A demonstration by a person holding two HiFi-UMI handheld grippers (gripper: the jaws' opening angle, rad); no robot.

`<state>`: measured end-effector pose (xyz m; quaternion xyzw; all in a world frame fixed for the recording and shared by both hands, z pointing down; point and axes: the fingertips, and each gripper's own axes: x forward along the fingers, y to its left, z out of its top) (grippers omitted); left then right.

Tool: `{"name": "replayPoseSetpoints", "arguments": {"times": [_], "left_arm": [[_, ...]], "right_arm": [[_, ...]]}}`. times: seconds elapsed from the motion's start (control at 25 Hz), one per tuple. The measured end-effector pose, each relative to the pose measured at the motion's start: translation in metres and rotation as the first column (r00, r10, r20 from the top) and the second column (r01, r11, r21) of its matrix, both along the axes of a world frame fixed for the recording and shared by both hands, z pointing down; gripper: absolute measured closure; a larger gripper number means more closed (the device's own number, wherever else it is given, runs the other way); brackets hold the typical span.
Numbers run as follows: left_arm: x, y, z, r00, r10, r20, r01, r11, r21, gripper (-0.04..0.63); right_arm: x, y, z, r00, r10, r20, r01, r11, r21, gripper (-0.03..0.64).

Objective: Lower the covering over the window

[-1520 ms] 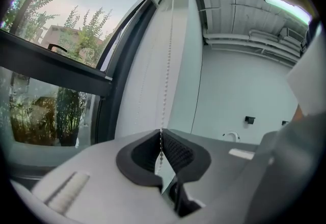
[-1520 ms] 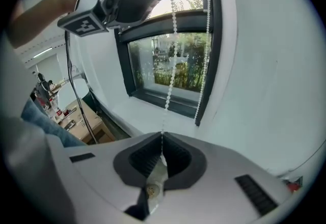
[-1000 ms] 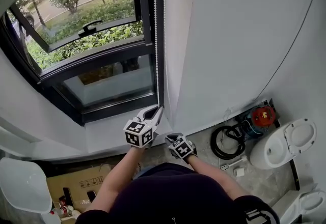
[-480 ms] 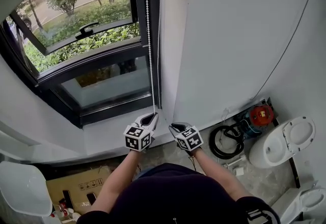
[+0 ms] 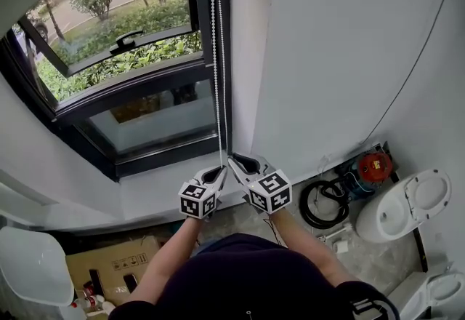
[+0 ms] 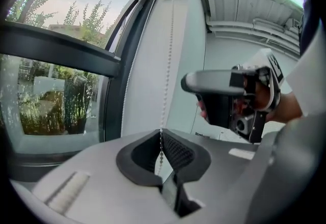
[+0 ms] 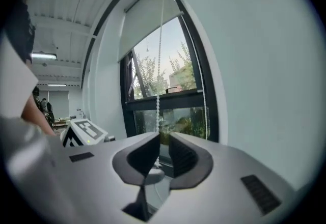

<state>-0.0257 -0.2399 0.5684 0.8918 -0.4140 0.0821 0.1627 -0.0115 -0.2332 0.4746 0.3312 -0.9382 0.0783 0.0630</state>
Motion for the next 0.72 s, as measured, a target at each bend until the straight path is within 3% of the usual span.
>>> {"name": "replayPoseSetpoints", "arguments": {"times": [0.32,0.56,0.72], "left_arm": [[0.019,0.017,0.023,0.999,0.052,0.01,-0.051,0.997,-0.065,0.574],[0.023,0.013,0.022,0.997,0.071,0.027,-0.069,0.996,-0.061,0.574],[0.023,0.014,0.022,0.998,0.067,0.017,-0.066,0.996,-0.061,0.574]], "right_arm": [[-0.007,0.001,-0.035,0.998,-0.027,0.06,0.023,0.998,0.055,0.603],[-0.008,0.006,-0.065,0.991,-0.061,0.119,0.048,0.993,0.109,0.603],[-0.008,0.0,-0.076,0.994,-0.033,0.103,0.017,0.988,0.153,0.572]]}}
